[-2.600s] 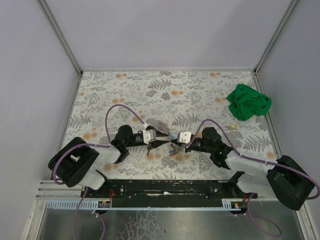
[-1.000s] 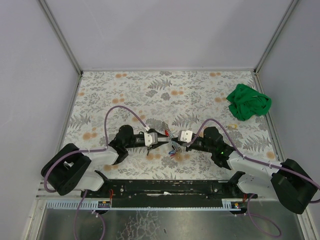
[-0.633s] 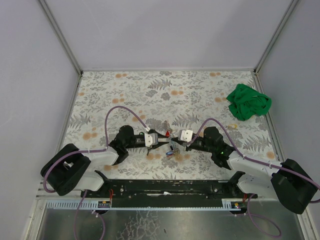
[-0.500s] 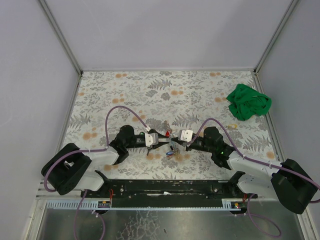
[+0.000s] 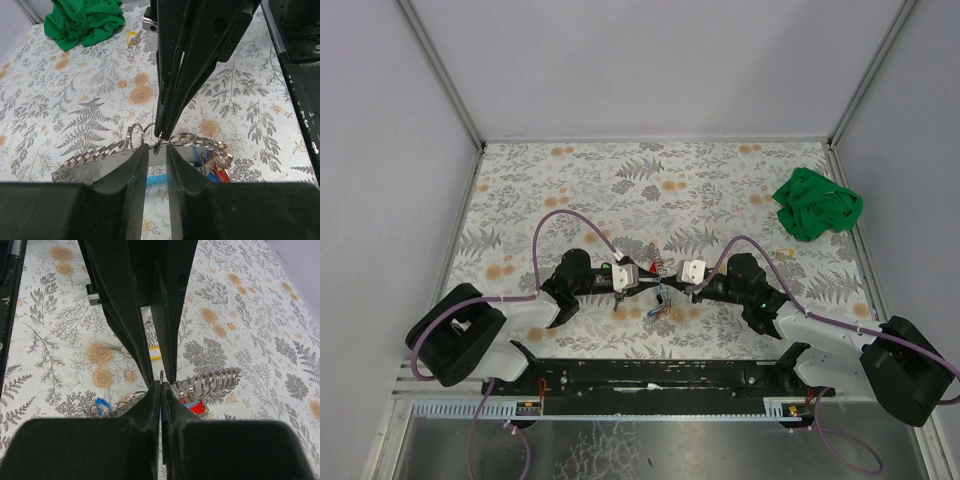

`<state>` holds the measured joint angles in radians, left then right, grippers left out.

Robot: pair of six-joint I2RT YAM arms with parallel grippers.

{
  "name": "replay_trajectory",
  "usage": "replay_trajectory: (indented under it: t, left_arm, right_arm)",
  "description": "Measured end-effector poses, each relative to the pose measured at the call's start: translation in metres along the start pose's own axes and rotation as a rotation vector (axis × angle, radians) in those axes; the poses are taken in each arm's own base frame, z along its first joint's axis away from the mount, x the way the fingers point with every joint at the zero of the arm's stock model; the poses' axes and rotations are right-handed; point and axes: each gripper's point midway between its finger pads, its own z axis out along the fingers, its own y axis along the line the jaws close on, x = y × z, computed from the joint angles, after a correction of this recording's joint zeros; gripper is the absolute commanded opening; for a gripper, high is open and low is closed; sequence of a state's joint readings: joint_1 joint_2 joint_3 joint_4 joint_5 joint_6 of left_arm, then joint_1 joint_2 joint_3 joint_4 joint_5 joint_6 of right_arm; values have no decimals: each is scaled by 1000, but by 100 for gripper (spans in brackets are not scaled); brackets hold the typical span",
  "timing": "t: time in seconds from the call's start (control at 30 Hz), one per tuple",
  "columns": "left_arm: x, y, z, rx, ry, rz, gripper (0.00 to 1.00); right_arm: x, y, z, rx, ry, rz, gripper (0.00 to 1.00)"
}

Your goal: Put the keys on the keyring

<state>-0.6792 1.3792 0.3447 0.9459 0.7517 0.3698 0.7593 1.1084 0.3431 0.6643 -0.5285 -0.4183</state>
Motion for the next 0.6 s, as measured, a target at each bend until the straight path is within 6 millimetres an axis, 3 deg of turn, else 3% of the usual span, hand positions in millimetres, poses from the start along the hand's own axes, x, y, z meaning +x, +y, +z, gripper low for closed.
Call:
replay_trajectory:
  t: [0.13,0.27,0.4,0.6]
  left_arm:
    - [0,0,0,0,1,-6,7]
    - [0,0,0,0,1,-9,0]
    - [4,2,0,-17,18,-20,0]
    - [9,7,-1,-81,57,-47,0]
  right_arm:
    - [0,2,0,-13,-2,2,3]
    - [1,3,1,-15,-1,3,16]
    - [-2,1,-1,-4,-7,-2,30]
    - [-18,-14,-12,85,-30,-36,36]
